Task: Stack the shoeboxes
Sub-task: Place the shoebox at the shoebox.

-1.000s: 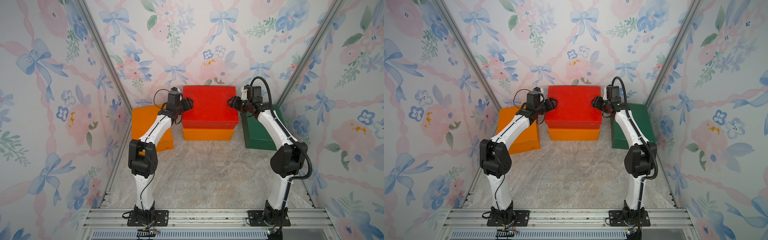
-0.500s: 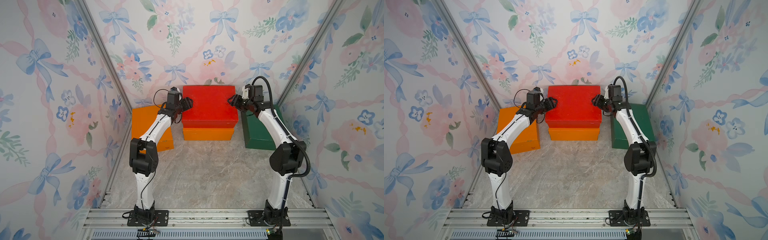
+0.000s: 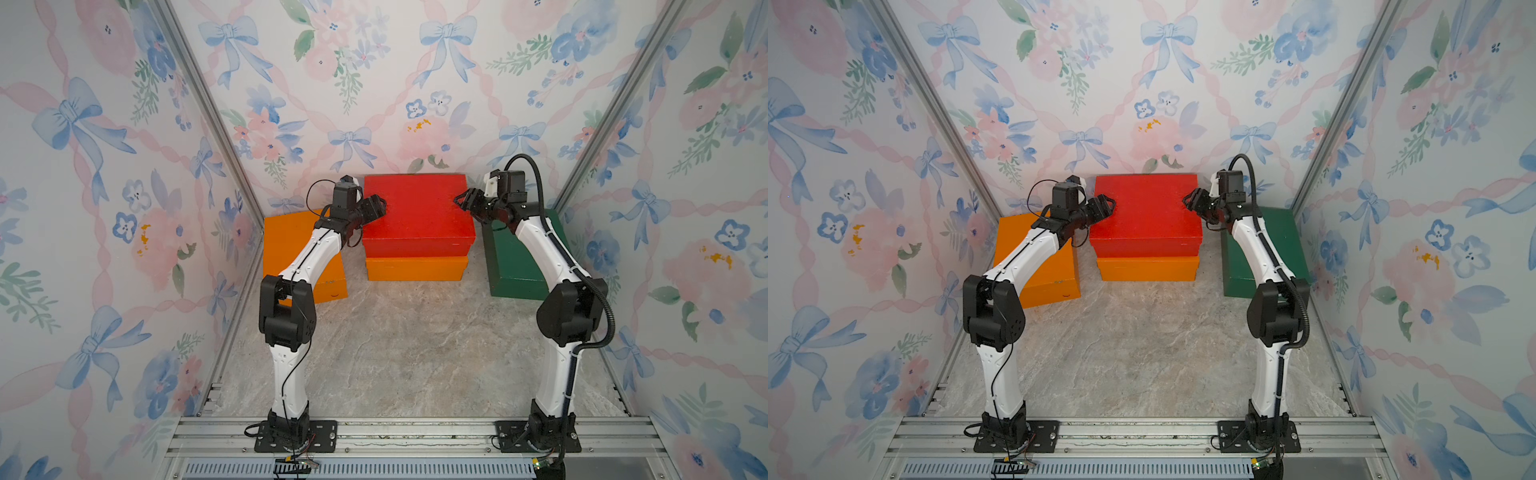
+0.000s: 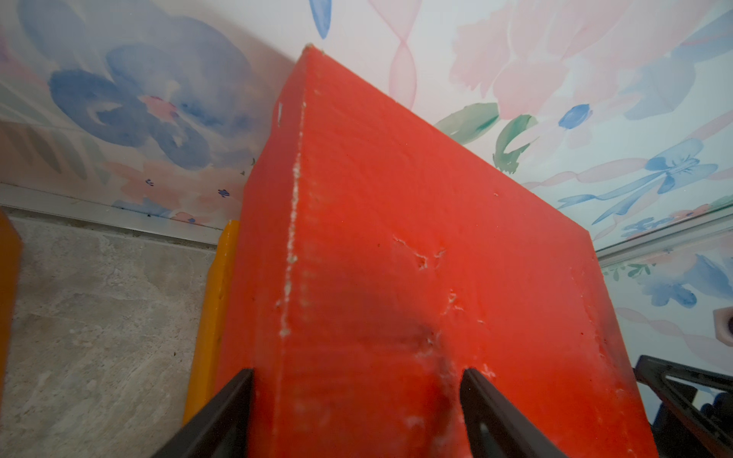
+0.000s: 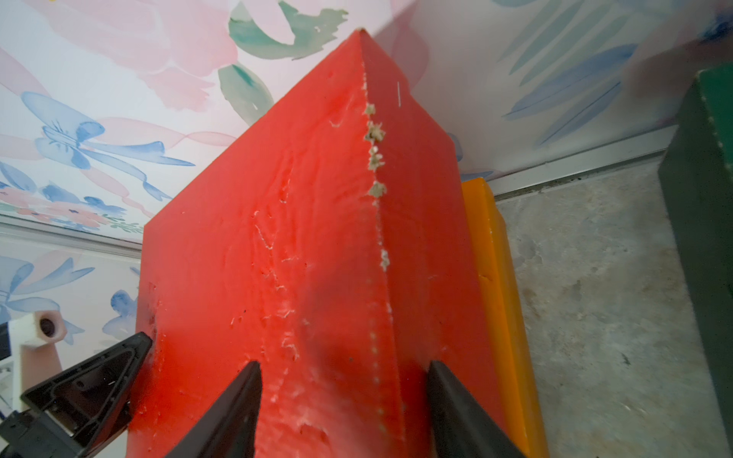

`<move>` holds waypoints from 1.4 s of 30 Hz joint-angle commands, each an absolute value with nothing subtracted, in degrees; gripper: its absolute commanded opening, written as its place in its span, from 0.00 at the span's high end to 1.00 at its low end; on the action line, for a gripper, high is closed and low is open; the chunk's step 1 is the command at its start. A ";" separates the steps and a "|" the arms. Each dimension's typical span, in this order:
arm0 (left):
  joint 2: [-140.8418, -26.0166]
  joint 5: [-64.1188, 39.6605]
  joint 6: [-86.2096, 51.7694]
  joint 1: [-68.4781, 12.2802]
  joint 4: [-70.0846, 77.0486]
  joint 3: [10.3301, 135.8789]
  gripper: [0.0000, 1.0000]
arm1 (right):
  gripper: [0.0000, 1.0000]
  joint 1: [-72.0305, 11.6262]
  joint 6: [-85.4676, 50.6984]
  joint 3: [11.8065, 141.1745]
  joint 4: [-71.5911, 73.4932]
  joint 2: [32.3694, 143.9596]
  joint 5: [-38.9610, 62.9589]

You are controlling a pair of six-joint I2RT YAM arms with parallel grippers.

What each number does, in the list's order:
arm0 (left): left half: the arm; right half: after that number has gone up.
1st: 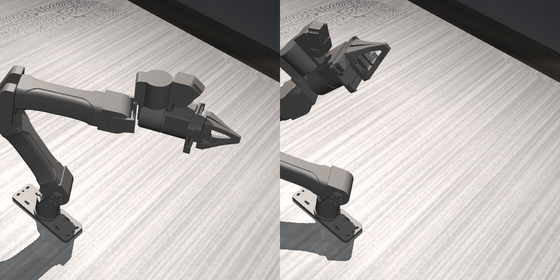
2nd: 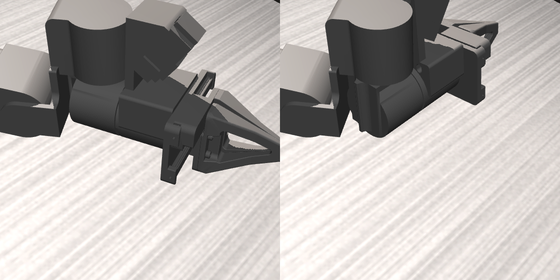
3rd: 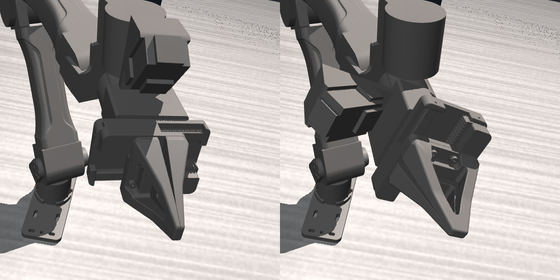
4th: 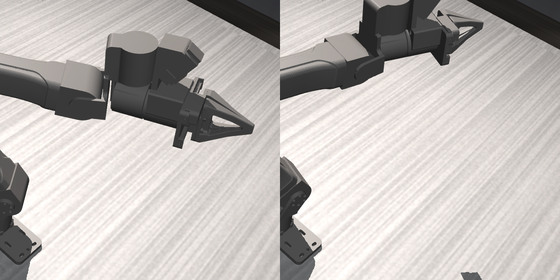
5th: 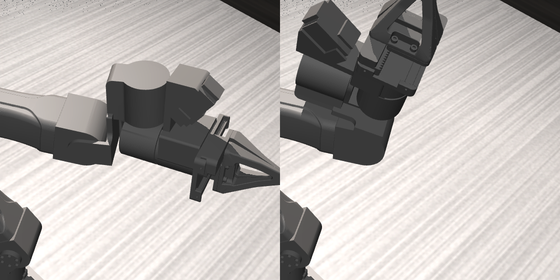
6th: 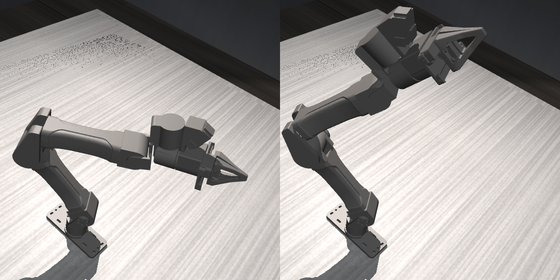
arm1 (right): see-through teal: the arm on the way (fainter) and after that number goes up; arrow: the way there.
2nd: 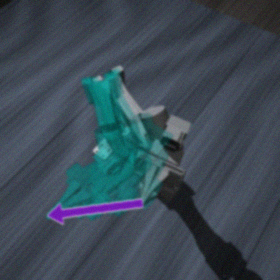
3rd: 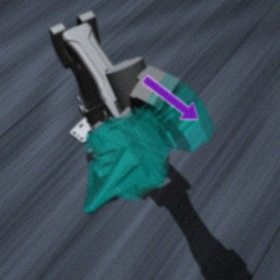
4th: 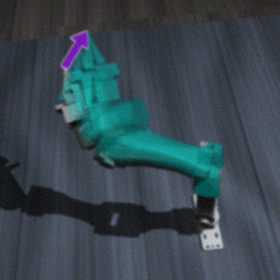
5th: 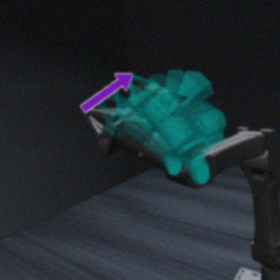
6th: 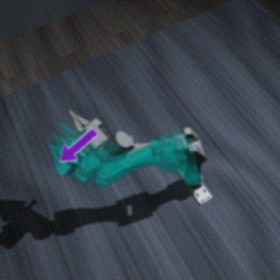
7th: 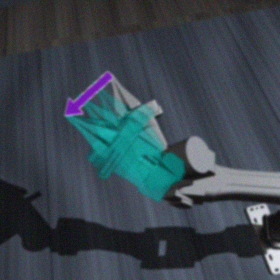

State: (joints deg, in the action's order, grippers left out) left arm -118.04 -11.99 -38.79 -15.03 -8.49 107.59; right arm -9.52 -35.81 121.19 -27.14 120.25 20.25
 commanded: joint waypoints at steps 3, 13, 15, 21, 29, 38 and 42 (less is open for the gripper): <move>-119.17 -20.91 -38.77 -17.05 -6.33 109.58 0.14 | 0.34 -10.54 -38.65 121.82 -23.12 121.33 29.21; -118.76 -20.74 -38.94 -16.00 -6.40 109.47 0.09 | 0.30 -9.81 -38.93 119.73 -23.08 122.32 30.12; -118.71 -20.59 -38.85 -15.84 -6.38 109.29 0.08 | 0.29 -9.35 -39.65 119.00 -22.00 122.69 30.70; -119.35 -20.82 -39.02 -15.08 -6.35 109.53 0.06 | 0.28 -8.05 -41.30 116.84 -19.72 122.78 31.25; -119.43 -20.42 -38.87 -14.78 -6.38 109.33 0.03 | 0.24 -7.40 -41.86 116.45 -19.27 123.04 31.81; -120.61 -19.71 -38.72 -13.71 -6.33 109.25 0.02 | 0.23 -7.12 -41.50 116.71 -19.33 122.73 31.73; -120.87 -19.34 -38.53 -13.53 -6.40 109.36 0.02 | 0.24 -6.94 -41.44 116.55 -19.43 122.69 31.73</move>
State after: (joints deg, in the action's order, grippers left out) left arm -119.61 -17.43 -39.05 -13.47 -8.21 107.59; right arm -6.79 -41.17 116.97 -21.28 122.63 28.88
